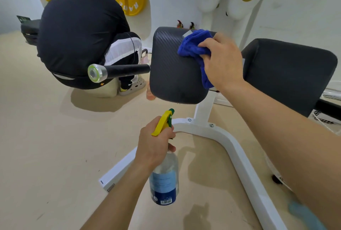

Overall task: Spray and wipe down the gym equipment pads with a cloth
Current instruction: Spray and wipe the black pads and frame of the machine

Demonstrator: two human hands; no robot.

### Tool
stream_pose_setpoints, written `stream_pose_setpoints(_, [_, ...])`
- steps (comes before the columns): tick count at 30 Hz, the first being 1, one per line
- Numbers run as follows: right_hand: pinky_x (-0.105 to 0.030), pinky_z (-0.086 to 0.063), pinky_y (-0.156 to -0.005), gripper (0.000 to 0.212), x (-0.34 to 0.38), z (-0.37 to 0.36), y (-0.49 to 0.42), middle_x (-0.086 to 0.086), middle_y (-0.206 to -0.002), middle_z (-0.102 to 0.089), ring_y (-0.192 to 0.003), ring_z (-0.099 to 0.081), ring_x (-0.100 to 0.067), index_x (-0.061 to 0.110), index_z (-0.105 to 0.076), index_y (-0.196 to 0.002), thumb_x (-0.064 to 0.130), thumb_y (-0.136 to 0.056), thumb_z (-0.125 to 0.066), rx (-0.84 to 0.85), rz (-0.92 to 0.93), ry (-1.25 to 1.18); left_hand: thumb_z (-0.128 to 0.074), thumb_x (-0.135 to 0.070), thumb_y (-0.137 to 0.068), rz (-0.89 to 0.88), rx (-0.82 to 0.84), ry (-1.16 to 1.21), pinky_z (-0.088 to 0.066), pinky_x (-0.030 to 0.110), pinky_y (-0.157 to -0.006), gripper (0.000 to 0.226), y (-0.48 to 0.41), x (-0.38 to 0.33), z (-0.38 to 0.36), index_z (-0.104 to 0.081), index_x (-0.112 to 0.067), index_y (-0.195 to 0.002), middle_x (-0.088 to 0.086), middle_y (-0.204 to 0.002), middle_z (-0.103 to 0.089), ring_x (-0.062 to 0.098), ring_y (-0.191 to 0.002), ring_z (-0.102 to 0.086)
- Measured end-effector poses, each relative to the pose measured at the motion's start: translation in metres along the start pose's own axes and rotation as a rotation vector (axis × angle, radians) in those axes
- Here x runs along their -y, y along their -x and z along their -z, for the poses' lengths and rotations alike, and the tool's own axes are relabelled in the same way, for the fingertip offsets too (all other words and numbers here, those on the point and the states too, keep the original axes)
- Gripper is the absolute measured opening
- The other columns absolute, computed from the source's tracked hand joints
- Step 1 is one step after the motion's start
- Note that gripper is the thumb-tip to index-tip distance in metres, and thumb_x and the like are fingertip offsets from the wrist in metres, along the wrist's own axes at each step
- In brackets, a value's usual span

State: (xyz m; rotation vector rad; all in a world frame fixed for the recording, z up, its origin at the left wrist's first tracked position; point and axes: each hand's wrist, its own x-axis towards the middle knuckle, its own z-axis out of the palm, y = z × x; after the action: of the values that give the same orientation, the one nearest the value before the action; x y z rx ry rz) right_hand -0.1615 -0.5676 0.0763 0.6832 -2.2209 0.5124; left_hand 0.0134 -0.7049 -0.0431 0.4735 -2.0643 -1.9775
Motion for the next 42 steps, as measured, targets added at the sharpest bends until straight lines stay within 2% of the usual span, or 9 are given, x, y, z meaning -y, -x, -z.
stream_pose_setpoints(6, [-0.022, -0.035, -0.081, 0.022, 0.001, -0.001, 0.003, -0.009, -0.109, -0.063, -0.099, -0.057, -0.024, 0.013, -0.069, -0.115, 0.019, -0.099, -0.057, -0.001, -0.007, -0.001, -0.054, -0.014, -0.069, 0.077, -0.018, 0.112, -0.062, 0.037, -0.060, 0.031, 0.011, 0.028, 0.021, -0.077, -0.011, -0.090, 0.008, -0.096, -0.077, 0.016, -0.078, -0.067])
stream_pose_setpoints(12, [-0.023, -0.040, -0.083, 0.030, 0.003, -0.008, 0.032, -0.008, -0.108, -0.062, -0.098, -0.055, -0.022, 0.011, -0.067, -0.121, 0.016, -0.095, -0.054, -0.033, 0.045, -0.010, -0.053, -0.013, -0.069, 0.052, -0.028, 0.083, -0.060, 0.033, -0.057, 0.028, 0.016, 0.027, 0.017, -0.076, -0.020, -0.081, 0.005, -0.094, -0.074, 0.019, -0.074, -0.062])
stream_pose_setpoints(25, [-0.036, -0.050, -0.087, 0.030, 0.000, -0.005, 0.034, -0.007, -0.110, -0.065, -0.099, -0.058, -0.026, 0.012, -0.067, -0.126, 0.011, -0.097, -0.058, 0.071, 0.138, -0.019, -0.054, -0.013, -0.068, 0.009, -0.010, 0.131, -0.062, 0.044, -0.058, 0.023, 0.011, 0.019, -0.014, -0.072, -0.012, -0.082, 0.010, -0.086, -0.071, 0.014, -0.069, -0.061])
stream_pose_setpoints(29, [-0.040, -0.054, -0.076, 0.033, 0.011, -0.019, 0.060, -0.008, -0.107, -0.064, -0.094, -0.057, -0.028, 0.012, -0.067, -0.122, 0.009, -0.089, -0.066, 0.211, 0.336, 0.015, -0.055, -0.016, -0.067, -0.032, -0.041, 0.090, -0.061, 0.041, -0.056, 0.023, 0.009, 0.017, -0.014, -0.067, -0.005, -0.082, 0.020, -0.083, -0.065, 0.019, -0.068, -0.058])
stream_pose_setpoints(32, [-0.038, -0.053, -0.075, 0.046, 0.007, -0.021, 0.055, -0.009, -0.116, -0.062, -0.097, -0.058, -0.028, 0.013, -0.063, -0.126, 0.009, -0.081, -0.075, 0.298, 0.548, 0.135, -0.054, -0.015, -0.069, -0.061, -0.070, 0.100, -0.063, 0.040, -0.057, 0.024, 0.004, 0.017, -0.010, -0.071, -0.008, -0.084, 0.012, -0.083, -0.069, 0.017, -0.070, -0.061])
stream_pose_setpoints(34, [-0.042, -0.053, -0.076, 0.041, 0.002, -0.020, 0.040, -0.011, -0.118, -0.061, -0.098, -0.057, -0.031, 0.012, -0.060, -0.127, 0.013, -0.087, -0.069, 0.244, 0.604, 0.222, -0.054, -0.015, -0.069, -0.072, -0.097, 0.108, -0.063, 0.037, -0.058, 0.028, -0.001, 0.015, -0.007, -0.074, -0.013, -0.088, 0.005, -0.087, -0.071, 0.010, -0.070, -0.062])
stream_pose_setpoints(38, [-0.046, -0.048, -0.073, 0.032, 0.011, -0.041, 0.045, -0.014, -0.107, -0.064, -0.091, -0.055, -0.036, 0.005, -0.064, -0.125, 0.011, -0.094, -0.056, -0.015, 0.332, 0.185, -0.054, -0.014, -0.069, -0.095, -0.129, 0.129, -0.062, 0.034, -0.057, 0.030, -0.008, 0.010, -0.001, -0.074, -0.013, -0.090, 0.002, -0.087, -0.071, 0.006, -0.070, -0.062])
stream_pose_setpoints(40, [-0.045, -0.046, -0.067, 0.032, 0.024, -0.064, 0.076, -0.016, -0.096, -0.061, -0.080, -0.053, -0.035, 0.002, -0.065, -0.121, 0.002, -0.091, -0.054, 0.027, 0.425, 0.120, -0.053, -0.013, -0.069, -0.093, -0.139, 0.141, -0.062, 0.035, -0.057, 0.030, -0.011, 0.007, 0.005, -0.074, -0.012, -0.090, 0.002, -0.088, -0.071, 0.006, -0.071, -0.062])
stream_pose_setpoints(42, [-0.041, -0.043, -0.065, 0.029, 0.019, -0.075, 0.110, -0.014, -0.092, -0.060, -0.077, -0.052, -0.033, 0.002, -0.066, -0.115, 0.002, -0.087, -0.059, 0.229, 0.644, 0.177, -0.052, -0.012, -0.071, -0.092, -0.144, 0.144, -0.061, 0.034, -0.058, 0.029, -0.014, 0.007, 0.012, -0.074, -0.011, -0.091, 0.001, -0.087, -0.072, 0.006, -0.071, -0.063])
